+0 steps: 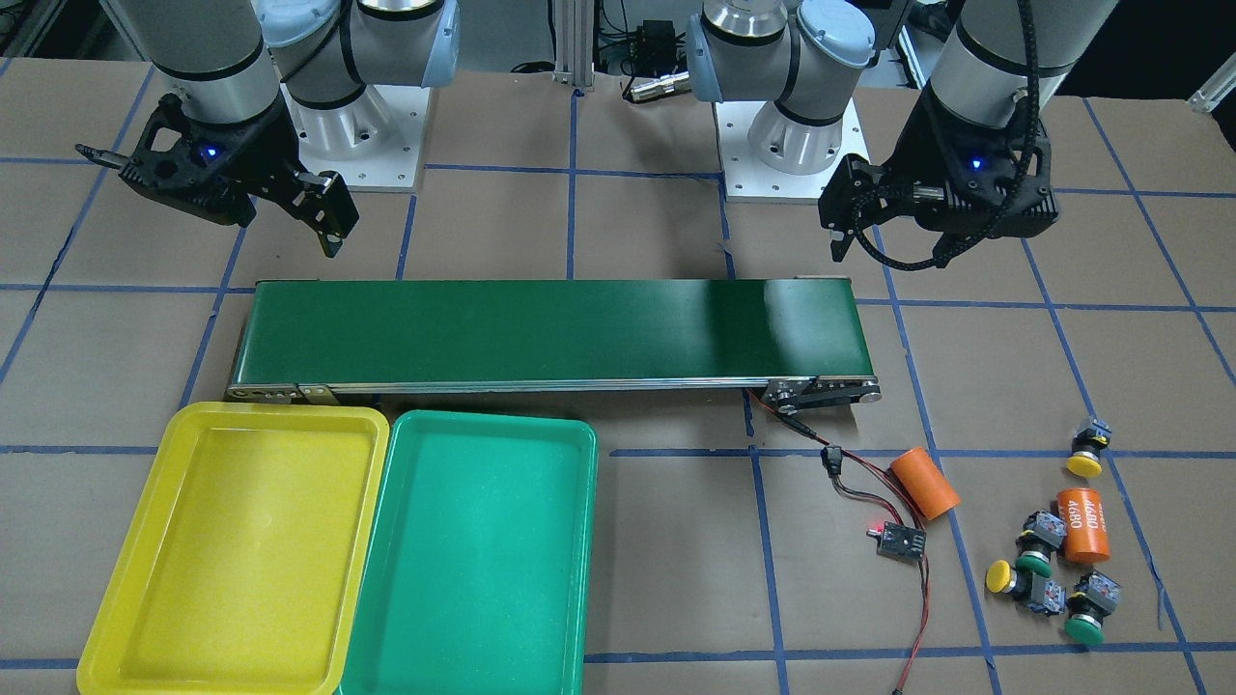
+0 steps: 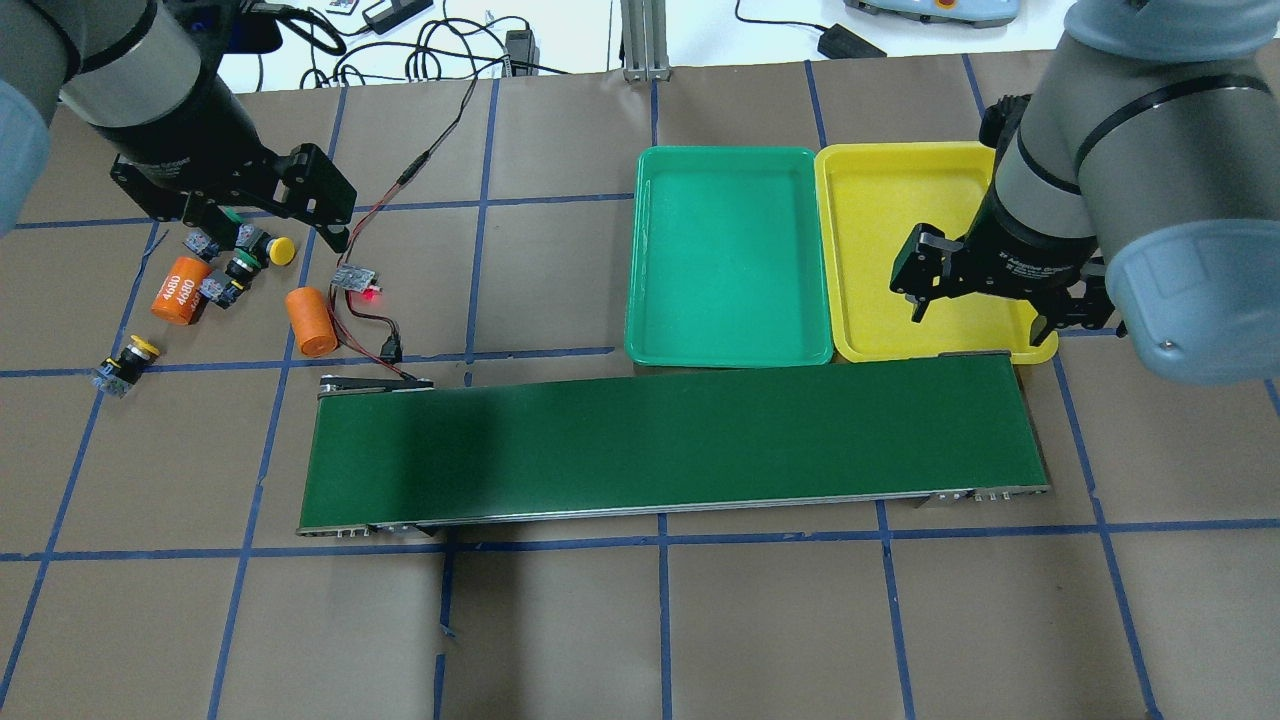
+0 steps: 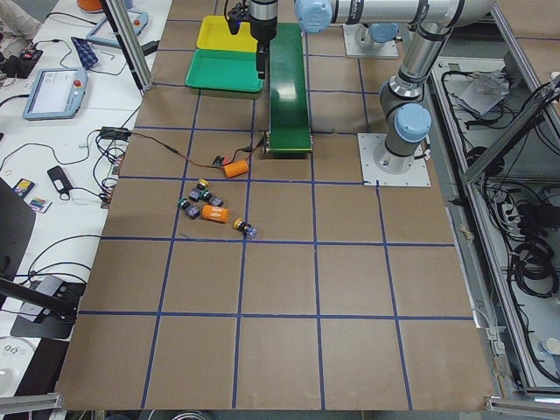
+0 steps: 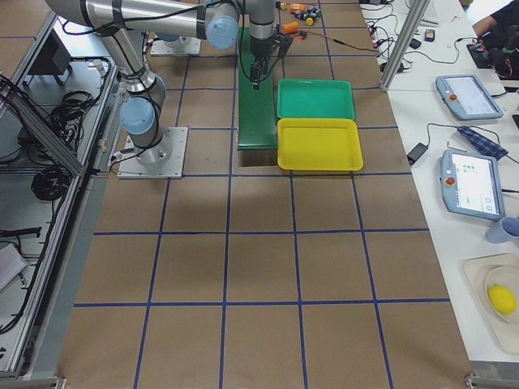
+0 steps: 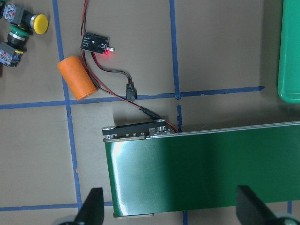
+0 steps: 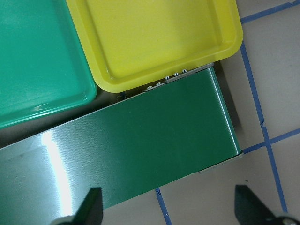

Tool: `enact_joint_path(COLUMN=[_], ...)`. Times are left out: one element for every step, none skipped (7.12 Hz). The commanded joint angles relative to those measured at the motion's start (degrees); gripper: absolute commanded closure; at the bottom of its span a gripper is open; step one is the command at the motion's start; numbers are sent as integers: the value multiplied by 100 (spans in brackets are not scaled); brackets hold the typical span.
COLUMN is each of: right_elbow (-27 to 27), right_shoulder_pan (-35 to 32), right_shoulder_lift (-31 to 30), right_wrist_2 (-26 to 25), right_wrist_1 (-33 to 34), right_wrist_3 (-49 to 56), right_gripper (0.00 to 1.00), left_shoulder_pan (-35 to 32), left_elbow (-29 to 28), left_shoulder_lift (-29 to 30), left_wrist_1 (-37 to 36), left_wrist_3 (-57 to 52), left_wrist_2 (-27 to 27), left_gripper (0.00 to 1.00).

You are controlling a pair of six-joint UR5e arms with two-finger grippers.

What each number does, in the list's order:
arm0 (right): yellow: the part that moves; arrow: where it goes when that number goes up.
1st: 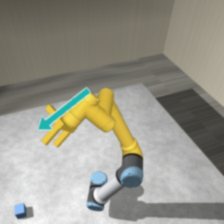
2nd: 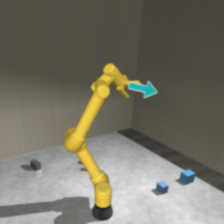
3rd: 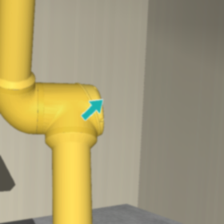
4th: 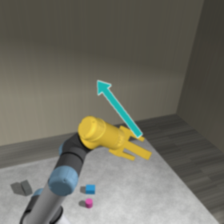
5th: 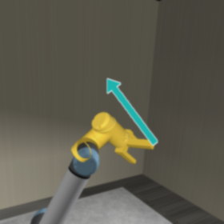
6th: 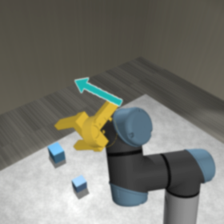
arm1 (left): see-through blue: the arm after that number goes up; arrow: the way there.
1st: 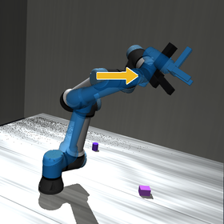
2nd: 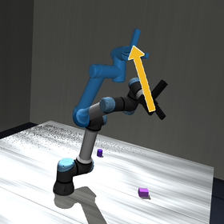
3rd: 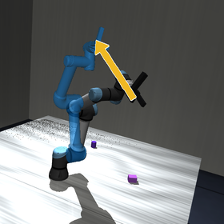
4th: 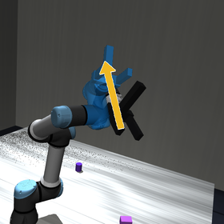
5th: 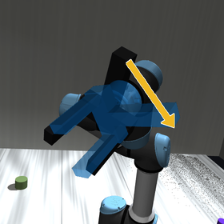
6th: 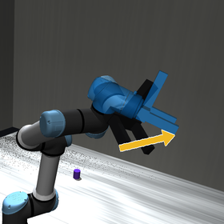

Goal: Sort buttons by color to trays
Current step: 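Move the left gripper toward the pile of orange capacitors and buttons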

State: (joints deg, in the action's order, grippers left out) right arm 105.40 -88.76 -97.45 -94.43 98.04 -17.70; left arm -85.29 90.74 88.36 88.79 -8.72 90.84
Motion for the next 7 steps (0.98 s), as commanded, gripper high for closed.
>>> enact_joint_path(right_elbow=[-10,-10,-10,-10,-2,-2,-2], right_shoulder_pan=[34,61,69,70,52,35,43], right_shoulder_lift=[-2,7,7,7,7,-2,7], right_wrist_2=[3,3,3,-5,-6,3,3], right_wrist_1=[40,57,127,128,128,128,128], right_wrist_3=[30,47,56,56,56,21,56], right_gripper=[0,0,0,0,0,0,0], left_shoulder_pan=[21,91,257,537,740,733,724], left_elbow=[5,83,119,189,207,216,207], left_shoulder_lift=[31,-29,-12,153,259,278,278], left_wrist_1=[-2,7,-1,-62,-63,-63,-63], left_wrist_3=[-24,-42,-50,-85,-86,-86,-86], left_wrist_2=[3,12,30,-14,-49,-6,3], left_gripper=[0,0,0,0,0,0,0])
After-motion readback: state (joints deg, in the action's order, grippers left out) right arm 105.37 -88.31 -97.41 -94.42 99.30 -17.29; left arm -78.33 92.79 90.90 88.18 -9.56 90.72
